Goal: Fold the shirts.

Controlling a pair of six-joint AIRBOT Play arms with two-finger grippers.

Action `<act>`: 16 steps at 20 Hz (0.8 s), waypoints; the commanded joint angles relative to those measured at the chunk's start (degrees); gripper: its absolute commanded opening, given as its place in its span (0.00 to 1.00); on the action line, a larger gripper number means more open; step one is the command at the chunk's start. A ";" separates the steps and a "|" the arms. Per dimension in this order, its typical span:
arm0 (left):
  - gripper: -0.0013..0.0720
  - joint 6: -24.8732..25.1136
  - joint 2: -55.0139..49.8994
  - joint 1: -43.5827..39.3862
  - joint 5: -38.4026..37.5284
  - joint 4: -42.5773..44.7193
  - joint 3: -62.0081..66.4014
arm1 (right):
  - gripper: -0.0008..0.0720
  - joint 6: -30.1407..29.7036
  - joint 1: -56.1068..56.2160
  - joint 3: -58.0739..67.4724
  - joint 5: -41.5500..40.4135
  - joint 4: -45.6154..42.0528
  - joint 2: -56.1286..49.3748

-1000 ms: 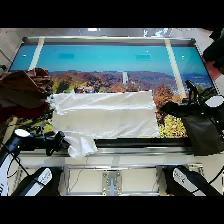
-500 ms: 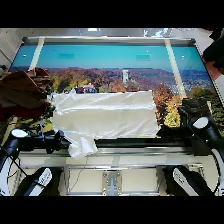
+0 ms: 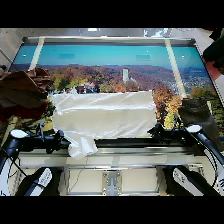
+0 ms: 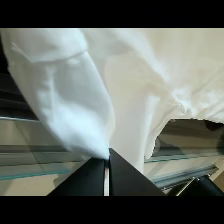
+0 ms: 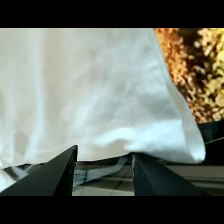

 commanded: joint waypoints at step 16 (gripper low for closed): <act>0.03 -9.57 22.62 0.07 -5.16 -2.99 15.50 | 0.03 -0.07 0.04 21.38 16.00 -4.85 16.59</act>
